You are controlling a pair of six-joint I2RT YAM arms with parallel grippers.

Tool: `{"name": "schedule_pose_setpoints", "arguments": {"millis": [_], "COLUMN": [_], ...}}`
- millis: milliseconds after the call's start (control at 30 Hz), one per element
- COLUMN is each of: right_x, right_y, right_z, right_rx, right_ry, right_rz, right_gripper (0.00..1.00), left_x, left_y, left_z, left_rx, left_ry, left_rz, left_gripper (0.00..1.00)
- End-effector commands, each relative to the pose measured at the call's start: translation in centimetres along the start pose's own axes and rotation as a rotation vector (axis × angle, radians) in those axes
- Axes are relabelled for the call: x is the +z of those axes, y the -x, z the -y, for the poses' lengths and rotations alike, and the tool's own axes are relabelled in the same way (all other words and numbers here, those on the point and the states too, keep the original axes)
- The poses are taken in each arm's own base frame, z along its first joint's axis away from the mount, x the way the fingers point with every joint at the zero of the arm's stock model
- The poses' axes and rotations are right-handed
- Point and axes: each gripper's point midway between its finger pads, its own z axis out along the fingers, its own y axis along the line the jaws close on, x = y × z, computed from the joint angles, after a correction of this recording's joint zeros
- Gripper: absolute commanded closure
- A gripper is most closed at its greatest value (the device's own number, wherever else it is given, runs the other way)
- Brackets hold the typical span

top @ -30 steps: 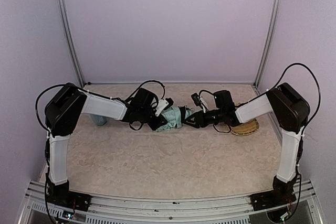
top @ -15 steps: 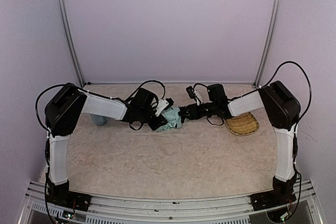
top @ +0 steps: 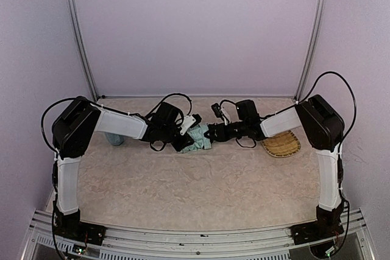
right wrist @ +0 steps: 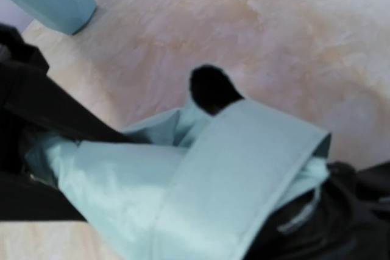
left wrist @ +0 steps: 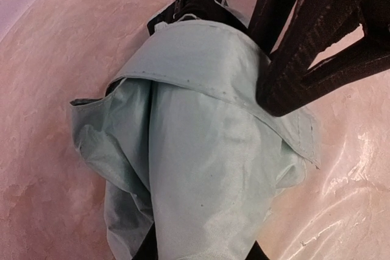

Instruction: Put away the umbrella

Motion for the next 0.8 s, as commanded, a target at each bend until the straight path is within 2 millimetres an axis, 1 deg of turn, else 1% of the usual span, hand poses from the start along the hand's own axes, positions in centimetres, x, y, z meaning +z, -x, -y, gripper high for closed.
{"name": "schedule_pose_setpoints", "arguments": {"millis": [0, 167, 267, 300, 433, 533, 633, 767], "right_x": [1.2, 0.4, 0.7, 0.8, 0.8, 1.1, 1.4, 1.5], "right_y": [-2.1, -2.5, -3.1, -3.7, -4.7, -5.0, -5.1, -5.0], "right_z": [-2.5, -3.8, -4.4, -4.5, -4.6, -4.1, -3.7, -3.9], "right_rx": [0.053, 0.071, 0.074, 0.078, 0.087, 0.103, 0.115, 0.122], "right_ry": [0.135, 0.170, 0.173, 0.167, 0.151, 0.133, 0.126, 0.144], "right_rz": [-0.057, -0.071, -0.099, -0.121, -0.155, -0.157, -0.163, -0.156], "right_gripper": [0.86, 0.89, 0.90, 0.90, 0.85, 0.80, 0.82, 0.90], "left_x": [0.9, 0.9, 1.0, 1.0, 1.0, 1.0, 1.0, 0.8], "left_y": [-2.5, -2.6, -2.7, -2.7, -3.0, -2.9, -2.9, -2.9], "left_z": [0.4, 0.2, 0.2, 0.1, 0.2, 0.2, 0.2, 0.1], "left_rx": [0.006, 0.007, 0.007, 0.007, 0.007, 0.007, 0.007, 0.010], "left_ry": [-0.007, -0.005, -0.001, 0.000, -0.002, -0.002, -0.002, 0.000], "left_rz": [-0.082, -0.084, -0.086, -0.087, -0.092, -0.090, -0.089, -0.092], "left_gripper": [1.00, 1.00, 1.00, 1.00, 1.00, 1.00, 1.00, 1.00]}}
